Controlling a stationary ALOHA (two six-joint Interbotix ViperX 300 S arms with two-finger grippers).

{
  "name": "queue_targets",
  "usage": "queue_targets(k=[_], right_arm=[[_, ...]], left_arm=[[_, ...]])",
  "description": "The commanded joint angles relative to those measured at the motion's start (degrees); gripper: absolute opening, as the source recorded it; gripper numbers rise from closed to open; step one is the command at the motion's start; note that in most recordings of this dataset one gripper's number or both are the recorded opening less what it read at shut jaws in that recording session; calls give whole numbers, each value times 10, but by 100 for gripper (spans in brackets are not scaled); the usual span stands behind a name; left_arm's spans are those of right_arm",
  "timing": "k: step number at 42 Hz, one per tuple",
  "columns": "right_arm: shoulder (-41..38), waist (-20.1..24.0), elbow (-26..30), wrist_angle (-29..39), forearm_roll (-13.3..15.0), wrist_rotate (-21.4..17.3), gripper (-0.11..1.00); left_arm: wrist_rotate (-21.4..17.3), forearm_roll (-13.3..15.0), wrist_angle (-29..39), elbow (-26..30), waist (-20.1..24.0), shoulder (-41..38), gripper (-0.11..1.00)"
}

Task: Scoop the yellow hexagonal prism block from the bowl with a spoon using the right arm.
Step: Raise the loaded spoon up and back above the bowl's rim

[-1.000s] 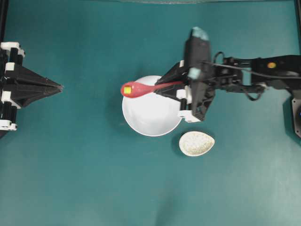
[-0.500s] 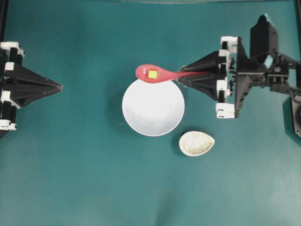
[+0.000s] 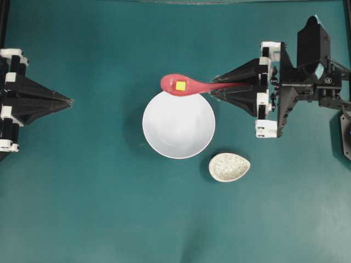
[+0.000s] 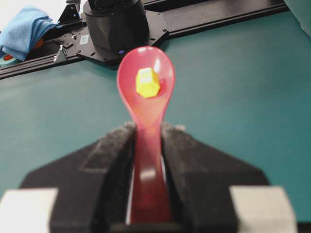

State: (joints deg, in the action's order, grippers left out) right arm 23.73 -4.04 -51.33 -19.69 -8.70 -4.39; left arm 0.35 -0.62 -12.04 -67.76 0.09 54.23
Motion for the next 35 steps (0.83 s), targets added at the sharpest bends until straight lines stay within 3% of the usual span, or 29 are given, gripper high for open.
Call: queue_targets(k=[1, 35], right_arm=[[8, 1, 6, -4, 0, 0, 25], [6, 1, 7, 17, -1, -1, 25]], left_arm=[[1, -2, -3, 11, 0, -4, 0], [1, -2, -3, 11, 0, -4, 0]])
